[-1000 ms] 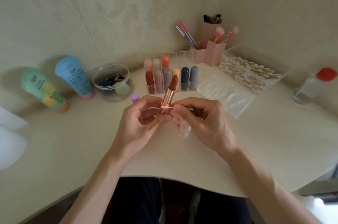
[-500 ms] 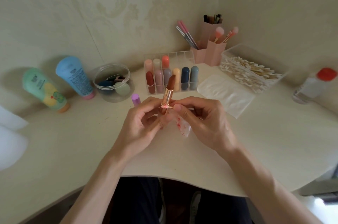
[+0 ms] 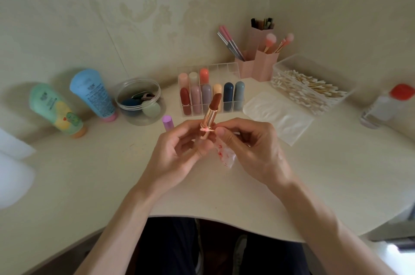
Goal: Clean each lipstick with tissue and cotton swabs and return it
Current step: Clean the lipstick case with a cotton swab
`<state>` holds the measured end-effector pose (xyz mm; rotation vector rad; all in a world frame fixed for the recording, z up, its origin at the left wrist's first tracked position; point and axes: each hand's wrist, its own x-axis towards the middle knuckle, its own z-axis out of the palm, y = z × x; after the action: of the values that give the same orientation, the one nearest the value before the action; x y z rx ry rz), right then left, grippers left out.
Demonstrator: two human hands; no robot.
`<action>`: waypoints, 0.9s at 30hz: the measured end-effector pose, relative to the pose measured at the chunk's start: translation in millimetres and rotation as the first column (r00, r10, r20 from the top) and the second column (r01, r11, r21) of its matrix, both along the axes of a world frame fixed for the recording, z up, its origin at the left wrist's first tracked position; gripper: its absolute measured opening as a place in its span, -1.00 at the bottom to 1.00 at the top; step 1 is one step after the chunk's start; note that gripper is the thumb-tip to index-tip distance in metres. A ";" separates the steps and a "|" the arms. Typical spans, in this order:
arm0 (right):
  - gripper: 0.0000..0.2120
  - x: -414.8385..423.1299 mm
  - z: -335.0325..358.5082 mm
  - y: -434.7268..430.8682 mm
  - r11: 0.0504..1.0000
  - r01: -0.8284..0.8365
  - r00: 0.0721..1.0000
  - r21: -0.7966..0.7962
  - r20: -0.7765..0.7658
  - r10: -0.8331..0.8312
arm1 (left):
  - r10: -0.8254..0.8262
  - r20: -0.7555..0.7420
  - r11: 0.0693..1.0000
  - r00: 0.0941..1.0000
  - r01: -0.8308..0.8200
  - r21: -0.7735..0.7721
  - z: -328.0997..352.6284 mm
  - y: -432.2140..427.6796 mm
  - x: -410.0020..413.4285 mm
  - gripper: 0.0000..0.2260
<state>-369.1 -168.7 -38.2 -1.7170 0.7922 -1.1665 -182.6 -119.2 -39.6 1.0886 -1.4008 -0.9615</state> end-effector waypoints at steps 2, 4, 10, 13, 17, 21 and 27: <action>-0.91 0.8 -1.4 -0.2 1.000 -0.003 1.000 -0.014 -0.014 0.003 | 0.032 -0.005 0.999 0.999 -0.032 0.001 -1.4 -0.6 -0.1 -0.73; -0.91 1.4 -2.3 -0.4 1.000 -0.009 1.000 -0.014 -0.008 0.009 | 0.037 -0.005 0.999 0.999 -0.037 0.007 -1.1 -1.5 -0.7 -0.77; -0.84 -0.7 -1.4 -2.3 0.999 0.033 0.999 -0.024 0.008 -0.033 | -0.010 0.027 1.000 1.000 0.010 0.011 2.0 -0.5 -0.2 -0.78; -0.91 -6.1 -4.6 -9.9 0.993 0.114 0.992 -0.033 -0.052 -0.116 | -0.025 0.046 1.000 0.999 0.025 0.009 5.0 1.0 -1.8 -0.76; -0.91 -9.0 -2.5 -9.0 0.989 0.144 0.988 -0.035 -0.050 -0.146 | -0.009 0.035 1.000 0.999 0.009 0.010 6.4 1.7 -3.7 -0.78; -0.92 -12.9 1.3 -9.0 0.960 0.277 0.959 -0.041 -0.050 -0.279 | -0.018 -0.057 0.999 0.998 0.020 0.037 3.9 0.4 -0.9 -0.83; -0.93 -31.4 -4.8 -19.5 0.750 0.618 0.695 -0.236 -0.283 -0.661 | -0.038 -0.072 0.997 0.997 0.042 0.060 3.7 0.5 1.3 -0.80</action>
<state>-400.5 -188.2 -42.9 -1.8305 1.6841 -1.3927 -181.3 -118.7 -35.9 1.0651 -1.3473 -1.0679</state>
